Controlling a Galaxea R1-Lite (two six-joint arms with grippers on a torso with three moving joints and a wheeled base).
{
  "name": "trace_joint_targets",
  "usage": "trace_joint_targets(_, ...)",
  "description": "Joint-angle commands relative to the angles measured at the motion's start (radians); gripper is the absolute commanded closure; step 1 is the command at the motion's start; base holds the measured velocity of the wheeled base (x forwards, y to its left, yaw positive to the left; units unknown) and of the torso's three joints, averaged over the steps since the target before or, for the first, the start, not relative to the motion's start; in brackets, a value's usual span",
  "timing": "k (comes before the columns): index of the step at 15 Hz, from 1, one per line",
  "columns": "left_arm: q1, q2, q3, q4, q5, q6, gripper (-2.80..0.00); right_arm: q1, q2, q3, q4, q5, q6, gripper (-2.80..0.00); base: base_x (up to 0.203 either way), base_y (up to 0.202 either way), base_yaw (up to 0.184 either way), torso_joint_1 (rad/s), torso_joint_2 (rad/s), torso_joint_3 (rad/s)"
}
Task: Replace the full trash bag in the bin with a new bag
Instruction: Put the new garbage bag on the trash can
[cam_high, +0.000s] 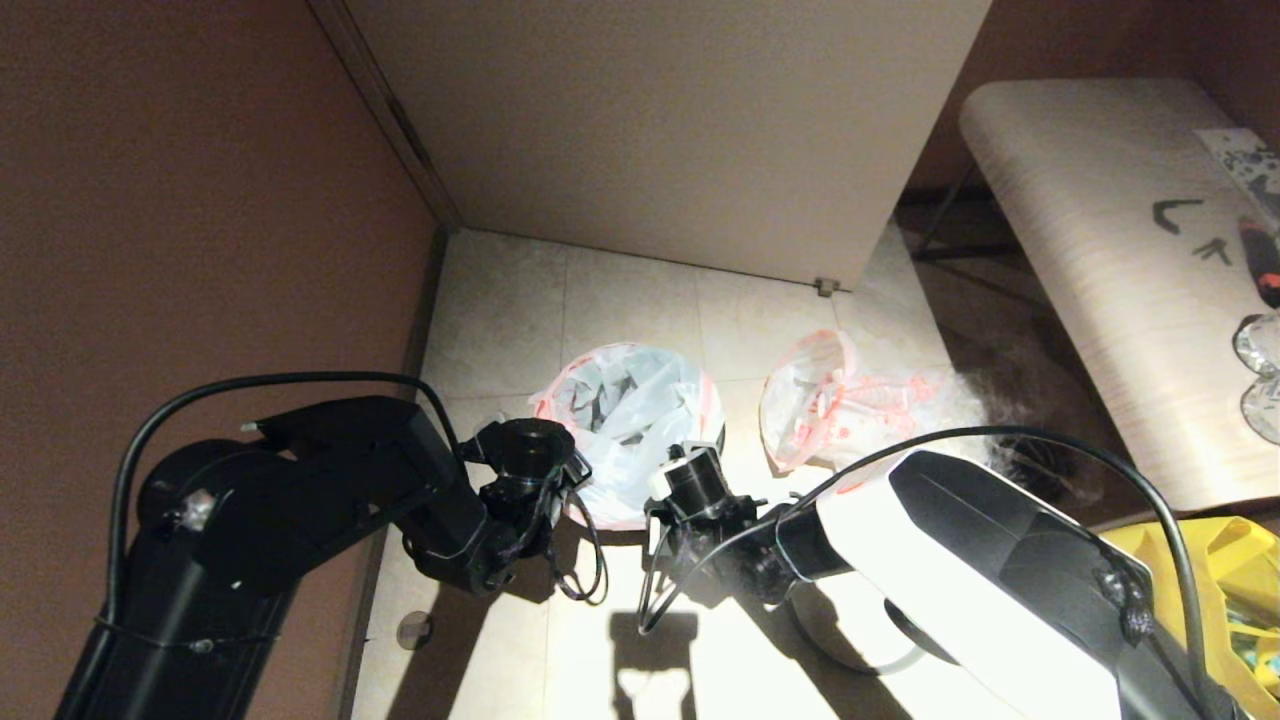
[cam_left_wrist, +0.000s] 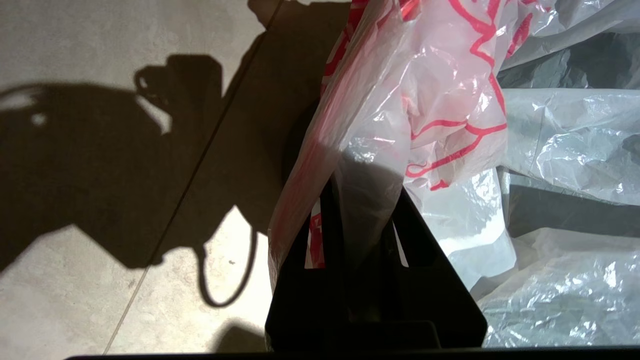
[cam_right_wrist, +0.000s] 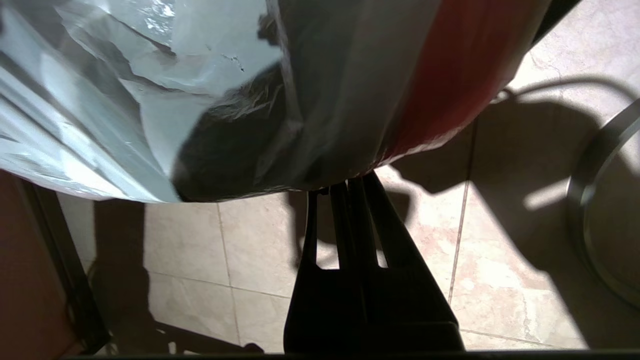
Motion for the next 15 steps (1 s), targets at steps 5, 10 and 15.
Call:
trace_joint_targets(5, 0.000, 0.001, -0.001, -0.007, 0.005, -0.004, 0.00, 0.009, -0.068, 0.088, -0.001, -0.022, 0.001, -2.80, 0.000, 0.000, 0.000, 0.000, 0.00, 0.000)
trace_joint_targets(10, 0.000, 0.004, -0.002, -0.004, 0.006, -0.004, 0.00, 0.023, -0.216, 0.346, -0.080, -0.019, 0.003, -2.80, 0.000, 0.000, 0.000, 0.000, 0.00, 0.000)
trace_joint_targets(15, 0.000, 0.004, -0.002, -0.004, 0.006, -0.004, 0.00, 0.006, -0.333, 0.387, -0.173, -0.018, -0.026, -2.80, 0.000, 0.000, 0.000, 0.000, 0.00, 0.000)
